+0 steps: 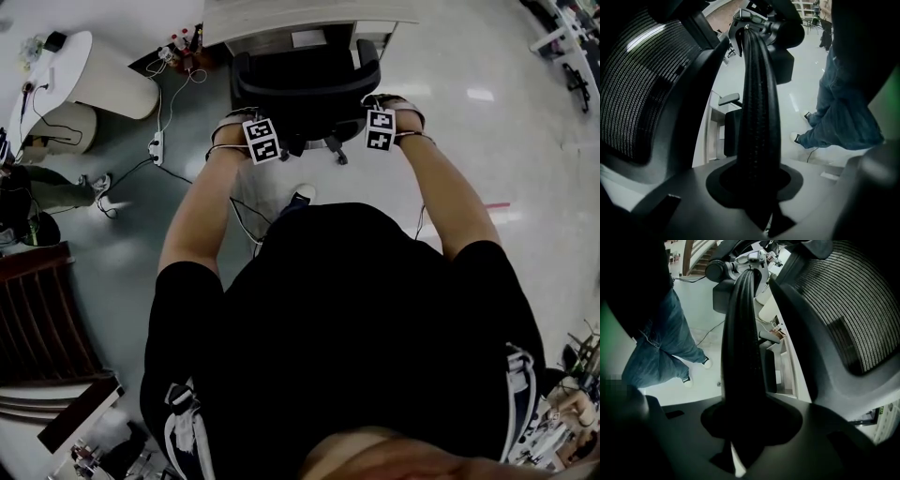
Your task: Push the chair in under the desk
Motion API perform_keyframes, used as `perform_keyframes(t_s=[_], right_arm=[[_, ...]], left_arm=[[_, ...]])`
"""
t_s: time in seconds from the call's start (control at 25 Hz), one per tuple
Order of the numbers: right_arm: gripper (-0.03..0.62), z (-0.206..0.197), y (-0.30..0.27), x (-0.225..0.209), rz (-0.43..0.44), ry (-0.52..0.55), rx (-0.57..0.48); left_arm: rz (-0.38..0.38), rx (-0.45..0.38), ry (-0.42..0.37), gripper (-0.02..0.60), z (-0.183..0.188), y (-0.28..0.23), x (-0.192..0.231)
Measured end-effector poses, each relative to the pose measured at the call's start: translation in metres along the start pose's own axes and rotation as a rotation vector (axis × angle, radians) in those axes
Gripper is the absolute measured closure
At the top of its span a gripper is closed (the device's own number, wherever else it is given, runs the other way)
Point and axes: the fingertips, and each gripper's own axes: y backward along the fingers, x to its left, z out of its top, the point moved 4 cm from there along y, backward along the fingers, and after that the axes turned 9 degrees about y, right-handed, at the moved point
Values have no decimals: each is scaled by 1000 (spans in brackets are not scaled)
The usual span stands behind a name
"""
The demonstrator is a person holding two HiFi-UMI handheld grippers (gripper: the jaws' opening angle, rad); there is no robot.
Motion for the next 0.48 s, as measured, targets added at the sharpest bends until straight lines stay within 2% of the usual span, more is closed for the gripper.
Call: perform_keyframes(t_s=[0.48], right_arm=[[484, 11, -17, -32, -6, 5, -5]], left_arm=[[4, -6, 2, 491, -16, -10, 31]])
